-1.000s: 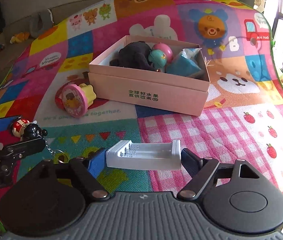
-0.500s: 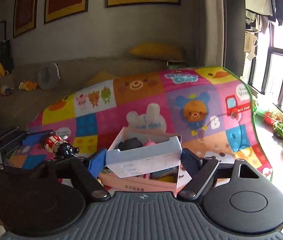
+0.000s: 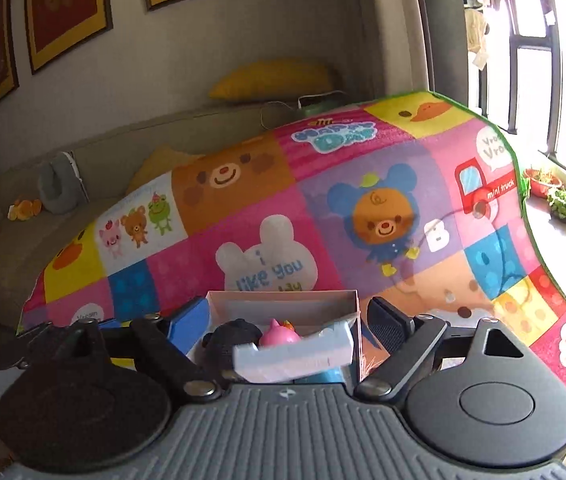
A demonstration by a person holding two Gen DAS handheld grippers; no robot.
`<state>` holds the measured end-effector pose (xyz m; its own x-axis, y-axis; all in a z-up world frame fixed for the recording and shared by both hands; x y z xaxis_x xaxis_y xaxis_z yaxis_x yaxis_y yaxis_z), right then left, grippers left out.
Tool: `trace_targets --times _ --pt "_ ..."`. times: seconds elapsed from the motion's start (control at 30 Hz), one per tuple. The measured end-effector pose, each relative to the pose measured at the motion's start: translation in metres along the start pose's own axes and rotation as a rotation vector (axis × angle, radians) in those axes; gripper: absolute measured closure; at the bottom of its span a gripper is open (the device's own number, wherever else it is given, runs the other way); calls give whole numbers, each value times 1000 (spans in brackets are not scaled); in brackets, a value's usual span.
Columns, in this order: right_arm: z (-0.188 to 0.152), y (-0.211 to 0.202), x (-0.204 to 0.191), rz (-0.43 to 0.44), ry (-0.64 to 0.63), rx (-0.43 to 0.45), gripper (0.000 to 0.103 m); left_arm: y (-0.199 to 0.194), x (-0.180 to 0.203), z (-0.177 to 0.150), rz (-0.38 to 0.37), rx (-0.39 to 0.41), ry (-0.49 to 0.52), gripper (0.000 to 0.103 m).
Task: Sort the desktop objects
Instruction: 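Drop the figurine into the pink box with the left tool while the right tool lowers the charger in, then grasp the yellow-pink toy with the right tool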
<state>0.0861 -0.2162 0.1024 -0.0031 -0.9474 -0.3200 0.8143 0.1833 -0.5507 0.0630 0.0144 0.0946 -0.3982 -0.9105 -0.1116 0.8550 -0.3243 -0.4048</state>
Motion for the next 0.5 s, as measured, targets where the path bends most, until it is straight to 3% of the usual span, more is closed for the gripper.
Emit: trace_targets --times 0.17,0.33,0.5 --pt "-39 12 16 -45 -1 -28 15 -24 -12 -55 26 -92 -30 4" --pt "-101 13 18 -105 -106 -50 14 -44 -7 -105 49 -180 -43 2" --pt "-148 6 12 -83 -166 -92 14 -50 0 -131 81 -243 -50 0"
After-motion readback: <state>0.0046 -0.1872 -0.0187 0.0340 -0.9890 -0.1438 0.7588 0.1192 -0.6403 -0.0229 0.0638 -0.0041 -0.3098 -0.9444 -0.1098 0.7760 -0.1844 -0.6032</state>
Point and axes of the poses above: each gripper's, at about its wrist camera, not at the fingertips, and y roughly the way its jaws point, x to its right, z to its top, the point moved 1 cm from there along y, roughly the way its jaws point, and after that the axes turned 12 degrees about y, right-handed, at the moved point
